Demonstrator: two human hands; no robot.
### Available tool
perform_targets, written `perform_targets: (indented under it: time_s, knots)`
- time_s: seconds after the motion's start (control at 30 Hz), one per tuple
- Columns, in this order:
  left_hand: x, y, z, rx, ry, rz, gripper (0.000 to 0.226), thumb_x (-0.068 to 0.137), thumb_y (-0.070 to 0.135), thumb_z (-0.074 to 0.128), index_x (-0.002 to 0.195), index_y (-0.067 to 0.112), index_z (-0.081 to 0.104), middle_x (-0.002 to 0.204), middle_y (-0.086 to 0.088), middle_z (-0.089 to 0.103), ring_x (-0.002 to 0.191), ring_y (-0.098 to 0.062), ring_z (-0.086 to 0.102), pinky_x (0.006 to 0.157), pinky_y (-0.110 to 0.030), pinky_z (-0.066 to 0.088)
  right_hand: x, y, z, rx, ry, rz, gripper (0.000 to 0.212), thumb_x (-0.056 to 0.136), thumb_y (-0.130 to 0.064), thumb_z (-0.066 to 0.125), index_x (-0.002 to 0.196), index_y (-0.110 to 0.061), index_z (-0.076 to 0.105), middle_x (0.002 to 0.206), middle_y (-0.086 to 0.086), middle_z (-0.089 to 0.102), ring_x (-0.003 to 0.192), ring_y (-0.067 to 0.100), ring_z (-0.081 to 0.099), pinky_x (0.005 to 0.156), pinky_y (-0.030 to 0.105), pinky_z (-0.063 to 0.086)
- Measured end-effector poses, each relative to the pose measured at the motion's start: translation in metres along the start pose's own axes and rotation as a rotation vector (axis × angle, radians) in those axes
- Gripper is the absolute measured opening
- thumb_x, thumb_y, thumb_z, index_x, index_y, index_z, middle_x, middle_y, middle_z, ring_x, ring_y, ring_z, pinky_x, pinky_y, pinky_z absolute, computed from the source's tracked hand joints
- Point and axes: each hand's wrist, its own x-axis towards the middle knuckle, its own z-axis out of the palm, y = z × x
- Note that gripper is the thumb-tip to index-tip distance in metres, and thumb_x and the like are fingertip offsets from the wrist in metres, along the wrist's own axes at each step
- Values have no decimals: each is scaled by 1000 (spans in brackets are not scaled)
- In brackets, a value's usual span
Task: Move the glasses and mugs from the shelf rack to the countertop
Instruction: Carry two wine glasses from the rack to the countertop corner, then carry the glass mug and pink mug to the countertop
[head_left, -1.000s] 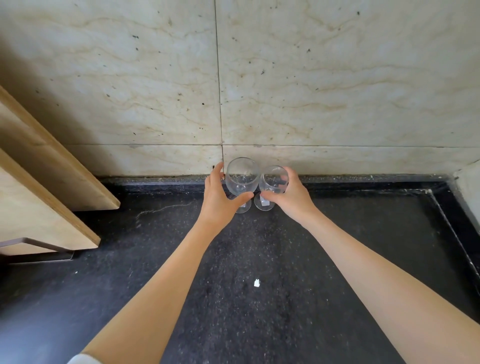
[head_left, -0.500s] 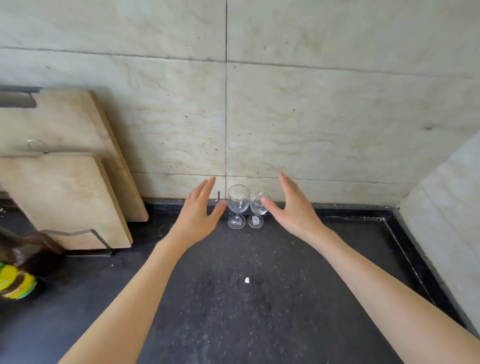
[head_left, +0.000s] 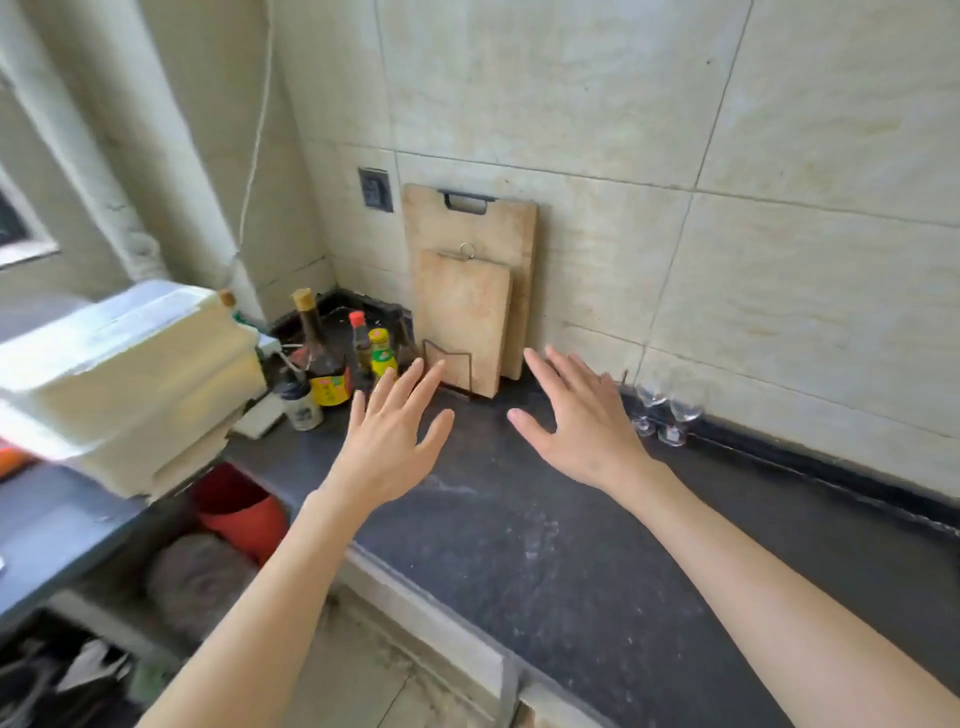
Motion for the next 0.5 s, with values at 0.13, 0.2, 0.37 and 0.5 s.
perform_targets:
  time_s: [0.13, 0.2, 0.37, 0.5]
  knots:
    - [-84, -56, -64, 21, 133, -182, 54, 93, 50, 29, 143, 44, 11, 157, 10, 11, 145, -18, 2, 115, -49, 2, -18, -99, 18, 42, -35, -216, 67, 90, -54, 36, 147, -29, 11, 159, 1, 8, 145, 19, 5, 117, 49, 6]
    - [-128, -81, -92, 37, 191, -254, 54, 92, 50, 28, 143, 45, 10, 157, 10, 13, 145, -19, 3, 115, -49, 3, -29, -150, 28, 58, -60, -310, 68, 90, -55, 36, 147, -30, 10, 159, 1, 7, 145, 20, 5, 117, 49, 6]
    - [-249, -137, -156, 126, 295, -446, 55, 93, 48, 31, 144, 43, 10, 157, 8, 13, 145, -20, 2, 116, -50, 5, -58, -279, 59, 112, -111, -526, 69, 88, -56, 38, 147, -30, 10, 158, 0, 10, 145, 21, 7, 116, 51, 6]
    - [-349, -180, -211, 181, 372, -607, 54, 94, 46, 31, 144, 39, 11, 157, 6, 12, 145, -20, 1, 115, -49, 3, -95, -395, 88, 160, -132, -705, 70, 87, -56, 40, 146, -30, 13, 157, 1, 15, 144, 22, 11, 115, 53, 8]
